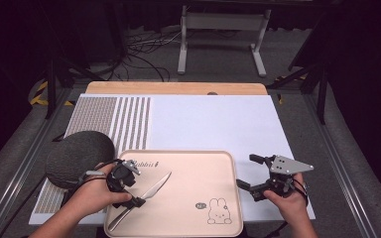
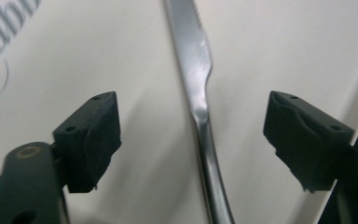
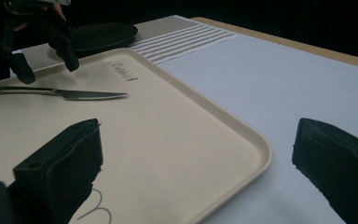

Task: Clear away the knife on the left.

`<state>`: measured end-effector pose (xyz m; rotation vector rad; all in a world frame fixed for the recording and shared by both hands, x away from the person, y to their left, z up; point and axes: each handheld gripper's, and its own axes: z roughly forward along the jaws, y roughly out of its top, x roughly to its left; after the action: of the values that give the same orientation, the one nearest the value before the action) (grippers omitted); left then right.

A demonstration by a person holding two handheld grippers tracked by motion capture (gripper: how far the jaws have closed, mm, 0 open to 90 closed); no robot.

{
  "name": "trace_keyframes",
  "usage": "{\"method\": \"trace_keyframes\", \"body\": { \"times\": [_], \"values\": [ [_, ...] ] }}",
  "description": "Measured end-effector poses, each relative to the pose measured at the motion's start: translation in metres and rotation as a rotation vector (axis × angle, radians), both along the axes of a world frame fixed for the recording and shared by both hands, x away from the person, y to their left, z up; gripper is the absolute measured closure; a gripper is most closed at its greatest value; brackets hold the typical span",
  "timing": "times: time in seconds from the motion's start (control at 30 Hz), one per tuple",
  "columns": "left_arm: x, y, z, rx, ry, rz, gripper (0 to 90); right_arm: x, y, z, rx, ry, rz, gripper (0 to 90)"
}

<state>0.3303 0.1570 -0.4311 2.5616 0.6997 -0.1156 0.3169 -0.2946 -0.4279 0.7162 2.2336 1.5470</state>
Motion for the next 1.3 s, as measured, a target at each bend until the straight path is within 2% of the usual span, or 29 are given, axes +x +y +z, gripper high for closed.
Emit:
{"method": "trace_keyframes", "body": {
  "times": [0.03,0.07,0.1,0.17,0.27,0.3,0.33,0.4,0.5,0.93,1.1,1.3],
  "values": [
    [0.000,0.000,0.001,-0.040,-0.022,-0.032,26.5,0.000,0.000,0.000,0.001,0.000,0.000,2.5],
    [-0.001,-0.001,0.002,-0.063,-0.032,-0.059,37.9,0.000,0.000,0.000,0.002,0.000,0.000,2.5],
    [-0.001,-0.002,0.003,-0.085,-0.051,-0.083,45.1,0.000,0.000,0.000,0.002,0.000,0.000,2.5],
    [-0.001,-0.002,0.004,-0.099,-0.087,-0.136,62.5,0.000,0.000,0.000,0.003,0.001,0.000,2.5],
    [-0.003,-0.005,0.004,-0.115,-0.080,-0.174,87.3,0.000,0.000,0.000,0.003,0.000,-0.002,2.5],
    [-0.004,-0.007,0.004,-0.108,-0.083,-0.180,90.0,0.000,0.000,0.000,0.004,0.000,-0.001,2.5],
    [-0.005,-0.009,0.003,-0.074,-0.087,-0.194,90.0,0.000,0.000,0.000,0.004,0.001,-0.001,2.5],
    [-0.006,-0.012,0.001,-0.042,-0.088,-0.204,90.0,0.000,0.000,0.000,0.002,0.000,0.001,2.4],
    [-0.006,-0.015,-0.003,-0.042,-0.072,-0.219,90.0,0.000,0.000,0.000,0.001,0.000,0.001,2.5],
    [-0.006,-0.020,-0.016,0.022,-0.037,-0.271,90.0,0.000,0.000,0.000,-0.001,-0.001,0.002,2.5],
    [-0.005,-0.018,-0.017,0.029,-0.031,-0.261,90.0,0.000,0.000,0.000,-0.001,0.000,0.001,2.5],
    [-0.004,-0.015,-0.018,0.020,-0.034,-0.247,90.0,0.000,0.000,0.000,-0.003,-0.001,0.002,2.5]
  ]
}}
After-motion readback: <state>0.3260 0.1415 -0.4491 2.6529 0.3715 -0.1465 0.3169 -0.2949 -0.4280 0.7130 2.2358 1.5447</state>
